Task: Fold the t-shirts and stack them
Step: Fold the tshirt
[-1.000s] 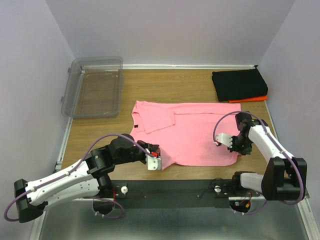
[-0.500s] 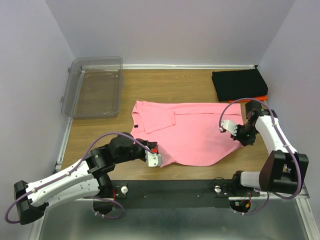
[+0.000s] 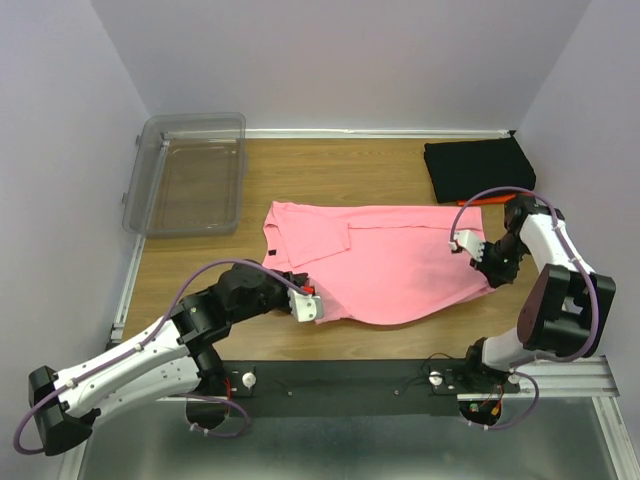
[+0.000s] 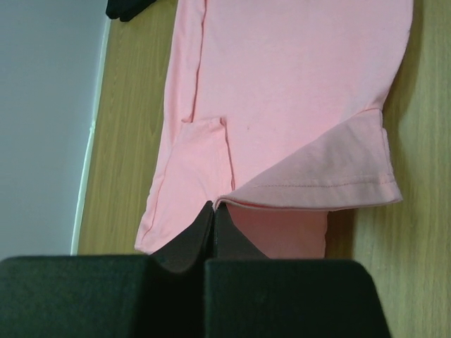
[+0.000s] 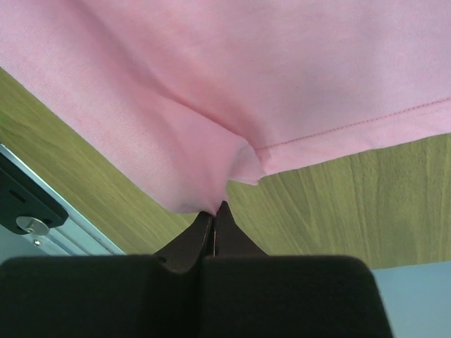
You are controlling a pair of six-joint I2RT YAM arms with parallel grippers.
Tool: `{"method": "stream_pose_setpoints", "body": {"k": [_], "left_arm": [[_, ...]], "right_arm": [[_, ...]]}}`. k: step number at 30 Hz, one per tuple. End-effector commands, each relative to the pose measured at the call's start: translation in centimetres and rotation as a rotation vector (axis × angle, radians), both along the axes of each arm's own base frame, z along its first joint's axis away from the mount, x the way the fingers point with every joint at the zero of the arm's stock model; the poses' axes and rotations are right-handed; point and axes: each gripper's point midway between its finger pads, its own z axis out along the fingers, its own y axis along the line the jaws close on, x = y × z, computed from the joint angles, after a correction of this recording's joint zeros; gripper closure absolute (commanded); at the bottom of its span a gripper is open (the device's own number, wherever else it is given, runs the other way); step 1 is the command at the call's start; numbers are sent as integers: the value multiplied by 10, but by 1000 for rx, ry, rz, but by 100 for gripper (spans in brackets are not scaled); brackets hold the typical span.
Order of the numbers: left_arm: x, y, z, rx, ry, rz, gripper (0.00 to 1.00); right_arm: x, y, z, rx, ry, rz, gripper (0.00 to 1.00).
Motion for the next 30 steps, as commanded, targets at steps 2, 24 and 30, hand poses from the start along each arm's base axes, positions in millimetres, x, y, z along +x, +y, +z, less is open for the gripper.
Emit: {"method": "stream_pose_setpoints", "body": {"k": [2,24,30], "left_arm": [[17,3,5,-26,-30,72,100],[64,3,5,-21,-51,158,100],[79,5,5,-3,-68,182,100]], "right_arm": [[7,0,-1,45,5,-3,100],[25,-27,-24,87,45,-94,100],[30,-29,-25,92,43,-107,99]]}}
